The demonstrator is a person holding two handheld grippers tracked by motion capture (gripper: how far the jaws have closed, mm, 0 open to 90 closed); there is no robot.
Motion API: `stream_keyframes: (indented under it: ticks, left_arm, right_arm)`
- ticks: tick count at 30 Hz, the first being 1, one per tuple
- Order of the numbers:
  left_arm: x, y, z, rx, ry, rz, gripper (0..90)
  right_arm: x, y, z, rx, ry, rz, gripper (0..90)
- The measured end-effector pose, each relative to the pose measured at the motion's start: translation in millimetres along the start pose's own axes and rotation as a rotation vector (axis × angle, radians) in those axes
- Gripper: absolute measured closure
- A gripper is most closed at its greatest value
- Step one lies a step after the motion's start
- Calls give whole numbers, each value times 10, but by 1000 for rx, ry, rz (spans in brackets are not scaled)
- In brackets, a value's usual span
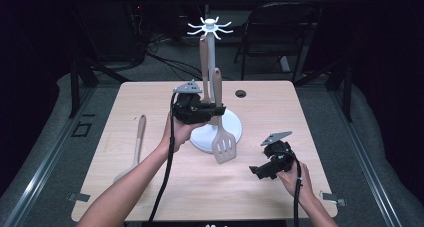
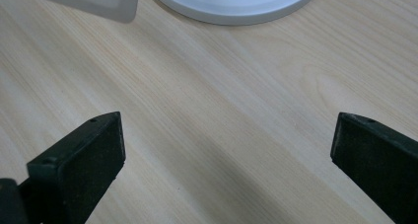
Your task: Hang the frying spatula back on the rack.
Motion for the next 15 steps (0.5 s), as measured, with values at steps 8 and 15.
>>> stream_keyframes:
  ticks: [8, 15]
  left_arm:
    - [60, -25, -131, -2, 11, 5, 780]
    - [103, -54, -254, -13, 23, 1, 780]
  right_arm:
    - [-9, -14, 25, 6, 3, 11, 0]
    - [-18, 2, 27, 7, 7, 1, 0]
Point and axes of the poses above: each handheld gripper's, and its own axes: y roughly forward along the jaws, z roughly out of its underside, x roughly to its left, the point moved 8 cm from there along y, roughly forward along the jaws, and after that the axes turned 15 degrees about x, right-handed, at the moved point
